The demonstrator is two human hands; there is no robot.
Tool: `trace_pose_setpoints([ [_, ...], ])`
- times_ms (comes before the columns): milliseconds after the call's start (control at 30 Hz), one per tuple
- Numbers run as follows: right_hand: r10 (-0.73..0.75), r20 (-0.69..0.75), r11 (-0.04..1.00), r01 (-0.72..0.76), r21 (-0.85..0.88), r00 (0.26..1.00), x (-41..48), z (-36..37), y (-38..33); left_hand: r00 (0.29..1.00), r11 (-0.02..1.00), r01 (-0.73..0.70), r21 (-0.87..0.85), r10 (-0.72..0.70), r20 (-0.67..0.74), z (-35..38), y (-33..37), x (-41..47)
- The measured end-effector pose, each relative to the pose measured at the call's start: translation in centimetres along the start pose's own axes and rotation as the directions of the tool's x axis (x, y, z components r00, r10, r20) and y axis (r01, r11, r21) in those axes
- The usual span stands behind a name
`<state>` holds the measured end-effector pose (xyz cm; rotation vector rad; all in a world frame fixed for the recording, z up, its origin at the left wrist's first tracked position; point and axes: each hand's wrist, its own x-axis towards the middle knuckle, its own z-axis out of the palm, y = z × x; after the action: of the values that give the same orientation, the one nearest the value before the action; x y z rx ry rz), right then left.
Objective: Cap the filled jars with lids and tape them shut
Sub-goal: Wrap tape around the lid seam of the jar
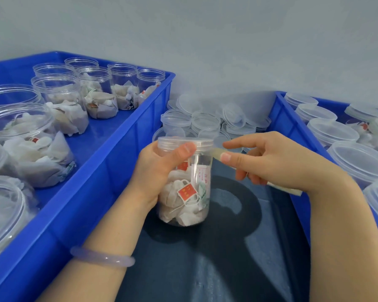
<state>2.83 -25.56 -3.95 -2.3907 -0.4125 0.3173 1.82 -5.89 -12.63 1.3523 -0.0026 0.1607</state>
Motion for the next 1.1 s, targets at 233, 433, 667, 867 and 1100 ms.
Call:
trace_pose_setpoints([
  [233, -0.003, -0.082, 0.998, -0.002, -0.06, 0.997, 0.1, -0.2, 0.2, 0.97, 0.99, 0.092, -0.11, -0.064, 0.234, 0.2, 0.2, -0.1],
  [433, 0.047, 0.012, 0.998, -0.047, -0.039, 0.999, 0.5, -0.1, 0.5, 0.956, 0.991, 0.059, -0.12, -0.022, 0.292, 0.1, 0.1, -0.2],
  [667, 0.072, 0.171, 0.995, -0.06, -0.077, 0.983, 0.2, -0.4, 1.0, 0.874, 0.974, 0.124, -0.188, -0.018, 0.485, 0.5, -0.4, -0.6],
  [867, 0.012, 0.147, 0.999, -0.018, 0.036, 0.989, 0.6, -0.2, 1.1, 0.937, 0.987, 0.052, -0.15, 0.003, 0.348, 0.5, -0.6, -0.3],
  [1100, 0.05, 0.097, 0.993, -0.039, -0.107, 0.994, 0.4, -0.2, 0.9, 0.969, 0.984, -0.143, 0.106, 0.118, 0.217, 0.5, -0.3, -0.6],
])
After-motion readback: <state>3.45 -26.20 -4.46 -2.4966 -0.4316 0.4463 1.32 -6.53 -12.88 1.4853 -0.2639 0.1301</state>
